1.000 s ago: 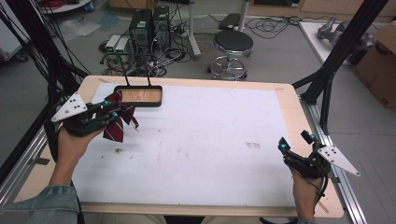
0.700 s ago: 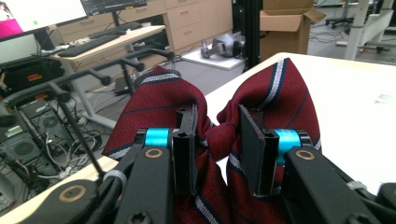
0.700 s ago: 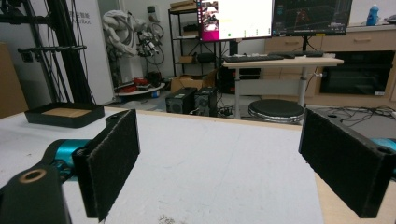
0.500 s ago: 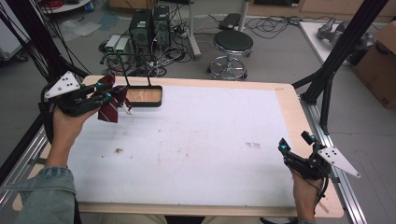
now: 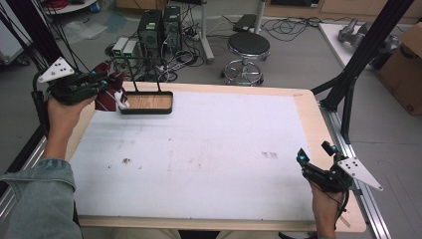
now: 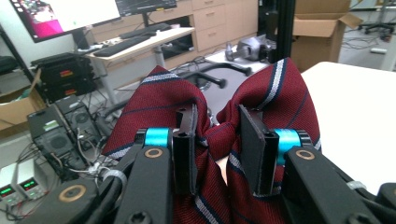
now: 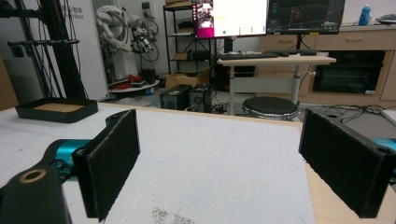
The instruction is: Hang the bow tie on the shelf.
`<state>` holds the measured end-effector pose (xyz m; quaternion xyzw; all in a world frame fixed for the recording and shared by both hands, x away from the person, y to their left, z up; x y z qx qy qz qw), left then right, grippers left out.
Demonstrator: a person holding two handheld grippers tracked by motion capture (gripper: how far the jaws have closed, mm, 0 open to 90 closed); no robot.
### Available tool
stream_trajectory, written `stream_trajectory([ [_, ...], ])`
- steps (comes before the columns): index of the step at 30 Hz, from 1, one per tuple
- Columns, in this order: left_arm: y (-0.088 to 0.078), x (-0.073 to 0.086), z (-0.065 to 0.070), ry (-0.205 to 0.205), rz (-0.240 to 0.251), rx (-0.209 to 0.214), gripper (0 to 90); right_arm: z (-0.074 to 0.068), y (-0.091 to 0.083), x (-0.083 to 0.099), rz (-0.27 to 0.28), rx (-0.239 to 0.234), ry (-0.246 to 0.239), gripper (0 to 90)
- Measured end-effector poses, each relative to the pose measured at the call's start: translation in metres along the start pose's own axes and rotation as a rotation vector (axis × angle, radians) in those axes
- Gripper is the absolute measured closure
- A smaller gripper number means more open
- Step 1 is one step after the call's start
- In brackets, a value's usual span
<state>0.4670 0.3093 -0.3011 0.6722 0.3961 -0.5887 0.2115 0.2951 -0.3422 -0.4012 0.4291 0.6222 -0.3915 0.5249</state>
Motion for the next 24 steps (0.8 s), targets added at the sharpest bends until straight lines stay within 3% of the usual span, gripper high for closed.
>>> stream_trajectory([
  [3, 0.005, 0.003, -0.011, -0.020, -0.007, -0.023, 68.0, -0.001, -0.001, 0.000, -0.003, 0.003, 0.001, 11.4],
  [7, 0.014, 0.007, -0.025, -0.036, -0.043, -0.083, 68.1, -0.001, -0.002, 0.001, -0.005, 0.008, -0.005, 11.4],
  [10, 0.018, 0.007, -0.031, -0.046, -0.047, -0.109, 68.0, 0.000, -0.002, 0.001, -0.002, 0.010, -0.002, 11.4],
  [19, 0.034, 0.001, -0.044, -0.030, -0.069, -0.162, 68.0, 0.002, -0.002, 0.000, 0.000, 0.011, -0.004, 11.4],
  [24, 0.042, 0.005, -0.051, -0.061, -0.091, -0.191, 68.0, 0.004, -0.003, 0.001, -0.002, 0.016, 0.003, 11.4],
])
Point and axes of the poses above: each handheld gripper's, and its own axes: y roughly forward along the jaws, x roughly out of its underside, z roughly to its right, the point moved 5 cm from there along y, roughly forward along the jaws, and after that the axes turned 5 degrees about y, right-handed, at the moved point
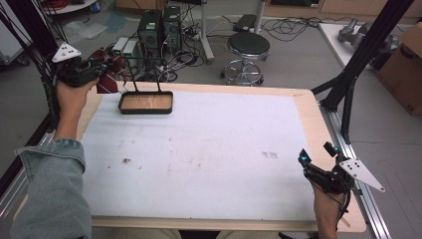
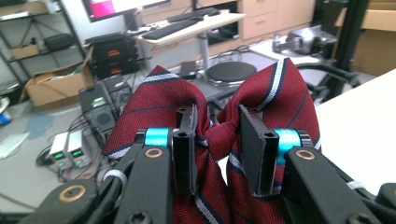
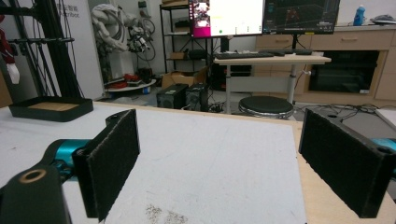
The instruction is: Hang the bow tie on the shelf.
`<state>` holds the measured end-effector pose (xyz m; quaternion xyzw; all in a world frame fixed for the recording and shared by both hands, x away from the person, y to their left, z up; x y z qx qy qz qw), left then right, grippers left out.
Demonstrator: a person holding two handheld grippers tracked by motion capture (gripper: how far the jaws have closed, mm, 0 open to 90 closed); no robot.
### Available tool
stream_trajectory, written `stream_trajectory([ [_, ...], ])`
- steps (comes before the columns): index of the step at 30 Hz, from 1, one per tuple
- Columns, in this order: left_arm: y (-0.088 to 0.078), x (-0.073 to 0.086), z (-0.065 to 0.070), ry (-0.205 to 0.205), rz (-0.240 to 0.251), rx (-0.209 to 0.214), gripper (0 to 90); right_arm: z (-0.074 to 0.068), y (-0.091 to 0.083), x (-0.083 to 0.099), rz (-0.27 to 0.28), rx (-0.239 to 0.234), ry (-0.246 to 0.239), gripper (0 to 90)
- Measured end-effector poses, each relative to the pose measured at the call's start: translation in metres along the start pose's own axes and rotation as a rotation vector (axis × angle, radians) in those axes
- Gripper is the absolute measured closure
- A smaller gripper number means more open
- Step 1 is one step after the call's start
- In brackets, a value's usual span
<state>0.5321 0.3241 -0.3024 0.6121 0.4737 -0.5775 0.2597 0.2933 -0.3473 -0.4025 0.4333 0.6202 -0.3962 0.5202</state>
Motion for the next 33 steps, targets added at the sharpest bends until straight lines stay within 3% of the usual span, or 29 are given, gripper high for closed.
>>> stream_trajectory([
  [8, 0.009, 0.004, -0.008, -0.028, -0.010, -0.035, 68.0, 0.000, 0.001, 0.003, -0.011, -0.004, 0.003, 11.4],
  [14, 0.011, 0.010, -0.019, -0.049, -0.033, -0.085, 68.0, 0.001, -0.001, 0.003, -0.010, -0.001, -0.004, 11.4],
  [24, 0.013, 0.024, -0.024, -0.093, -0.071, -0.100, 67.9, 0.000, -0.002, 0.004, -0.015, -0.002, 0.002, 11.4],
  [25, 0.015, 0.028, -0.024, -0.102, -0.094, -0.106, 67.9, 0.000, -0.002, 0.004, -0.017, -0.003, -0.006, 11.5],
  [33, 0.017, 0.034, -0.023, -0.093, -0.134, -0.103, 67.8, 0.000, -0.001, 0.005, -0.021, -0.004, -0.005, 11.4],
])
Point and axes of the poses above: each handheld gripper's, and its own axes: y roughly forward along the jaws, x roughly out of its underside, z roughly to its right, the point moved 5 cm from there along y, roughly forward along the jaws, and after that the axes turned 5 degrees about y, right-handed, at the moved point
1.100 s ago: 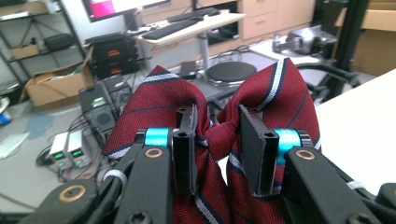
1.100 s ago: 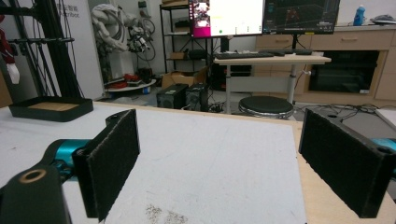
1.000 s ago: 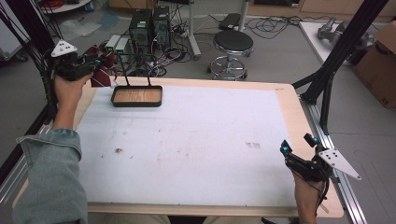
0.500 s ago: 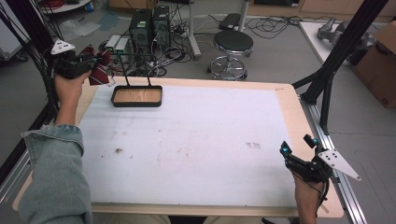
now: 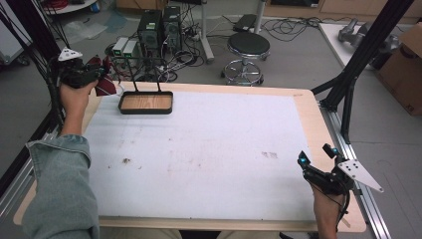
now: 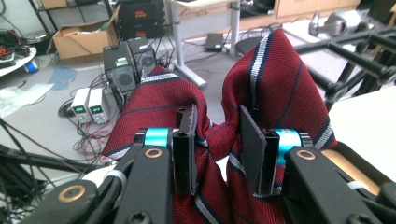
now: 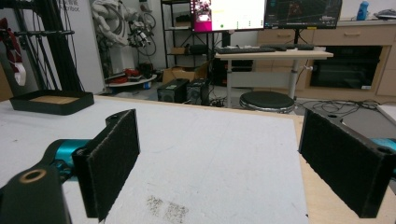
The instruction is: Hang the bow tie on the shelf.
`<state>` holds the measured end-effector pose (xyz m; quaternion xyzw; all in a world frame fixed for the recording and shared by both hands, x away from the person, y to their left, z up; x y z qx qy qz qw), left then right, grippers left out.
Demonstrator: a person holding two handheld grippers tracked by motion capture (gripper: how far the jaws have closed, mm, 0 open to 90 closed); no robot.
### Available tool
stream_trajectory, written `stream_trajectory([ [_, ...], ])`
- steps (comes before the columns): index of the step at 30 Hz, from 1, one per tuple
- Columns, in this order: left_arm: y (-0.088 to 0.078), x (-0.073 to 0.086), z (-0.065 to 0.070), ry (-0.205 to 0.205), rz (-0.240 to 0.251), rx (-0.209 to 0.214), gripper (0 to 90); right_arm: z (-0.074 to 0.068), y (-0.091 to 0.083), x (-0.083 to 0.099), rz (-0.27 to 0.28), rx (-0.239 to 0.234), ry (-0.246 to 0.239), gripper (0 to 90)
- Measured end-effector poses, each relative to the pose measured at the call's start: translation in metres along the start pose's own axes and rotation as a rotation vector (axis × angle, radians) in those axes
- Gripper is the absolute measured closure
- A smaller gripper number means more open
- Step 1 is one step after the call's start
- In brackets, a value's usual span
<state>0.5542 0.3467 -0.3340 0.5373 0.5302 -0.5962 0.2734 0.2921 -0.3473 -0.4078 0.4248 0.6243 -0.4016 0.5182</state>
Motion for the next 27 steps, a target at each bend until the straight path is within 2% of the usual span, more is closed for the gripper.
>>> stream_trajectory([
  [12, 0.008, 0.021, 0.010, 0.007, -0.011, 0.028, 67.3, -0.001, 0.002, 0.000, -0.004, -0.004, -0.002, 11.5],
  [19, 0.012, 0.024, 0.015, 0.003, -0.008, 0.053, 66.5, -0.002, 0.002, 0.000, -0.002, -0.007, 0.000, 11.4],
  [25, 0.011, 0.024, 0.014, -0.002, -0.002, 0.056, 62.8, 0.000, 0.001, 0.000, 0.001, -0.006, 0.003, 11.5],
  [27, 0.008, 0.022, 0.012, -0.004, 0.014, 0.064, 61.3, 0.000, 0.001, -0.001, 0.002, -0.007, 0.005, 11.4],
])
Point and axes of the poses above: each handheld gripper's, and its own axes: y roughly forward along the jaws, x roughly out of its underside, z roughly to its right, the point moved 5 cm from there along y, roughly forward along the jaws, and after that the axes turned 5 degrees about y, right-handed, at the moved point
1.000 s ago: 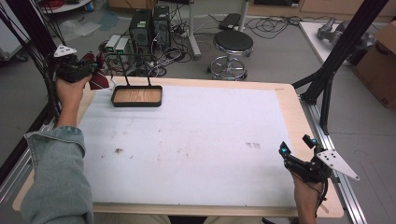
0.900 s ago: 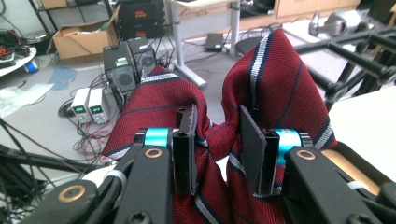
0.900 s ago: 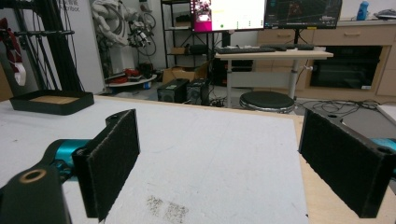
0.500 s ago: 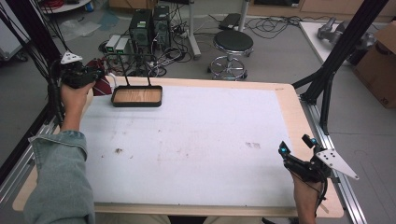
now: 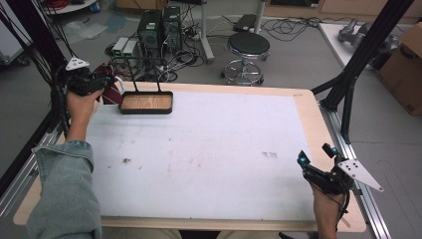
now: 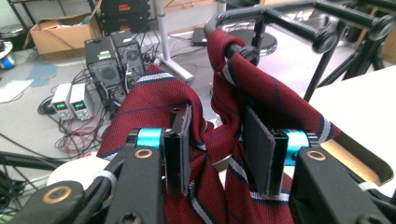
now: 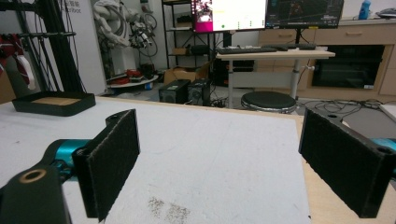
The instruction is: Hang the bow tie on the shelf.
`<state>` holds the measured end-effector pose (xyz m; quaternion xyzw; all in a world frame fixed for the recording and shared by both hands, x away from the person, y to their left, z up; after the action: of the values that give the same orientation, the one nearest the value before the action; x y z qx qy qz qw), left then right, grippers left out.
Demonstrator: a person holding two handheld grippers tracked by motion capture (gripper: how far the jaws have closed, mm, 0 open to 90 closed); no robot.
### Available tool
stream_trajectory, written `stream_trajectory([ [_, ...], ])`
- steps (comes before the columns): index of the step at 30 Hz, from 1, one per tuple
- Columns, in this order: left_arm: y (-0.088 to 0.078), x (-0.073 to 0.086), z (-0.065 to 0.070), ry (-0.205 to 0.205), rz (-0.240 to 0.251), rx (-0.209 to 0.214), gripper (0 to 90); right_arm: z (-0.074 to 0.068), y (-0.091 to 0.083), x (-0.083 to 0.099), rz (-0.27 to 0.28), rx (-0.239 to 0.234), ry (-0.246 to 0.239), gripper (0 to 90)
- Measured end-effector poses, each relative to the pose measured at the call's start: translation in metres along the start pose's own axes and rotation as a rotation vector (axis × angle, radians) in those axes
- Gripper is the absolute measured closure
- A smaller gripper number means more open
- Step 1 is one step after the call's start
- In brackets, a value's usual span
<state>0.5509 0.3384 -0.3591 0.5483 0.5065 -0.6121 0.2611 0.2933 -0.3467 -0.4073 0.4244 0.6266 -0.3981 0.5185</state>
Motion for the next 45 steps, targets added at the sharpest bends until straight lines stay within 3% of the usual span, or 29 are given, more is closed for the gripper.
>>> stream_trajectory([
  [14, -0.017, -0.008, 0.001, 0.007, 0.056, 0.016, 55.5, 0.000, 0.002, -0.003, 0.009, -0.004, 0.010, 11.5],
  [22, -0.037, -0.017, 0.007, 0.011, 0.117, 0.031, 53.9, -0.001, 0.008, -0.005, 0.014, -0.014, 0.010, 11.4],
  [33, -0.066, -0.033, 0.023, 0.022, 0.199, 0.064, 45.1, -0.002, 0.010, -0.006, 0.016, -0.020, 0.013, 11.4],
  [45, -0.101, -0.041, 0.053, 0.021, 0.291, 0.087, 30.3, -0.003, 0.010, -0.008, 0.023, -0.020, 0.010, 11.4],
])
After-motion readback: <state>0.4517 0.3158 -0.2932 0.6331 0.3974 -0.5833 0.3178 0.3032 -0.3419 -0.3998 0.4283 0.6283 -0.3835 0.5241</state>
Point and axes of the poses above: each handheld gripper's, and its own axes: y roughly forward along the jaws, x roughly out of its underside, z roughly to its right, the point moved 5 cm from there along y, roughly forward along the jaws, and after that the axes turned 5 degrees about y, right-handed, at the moved point
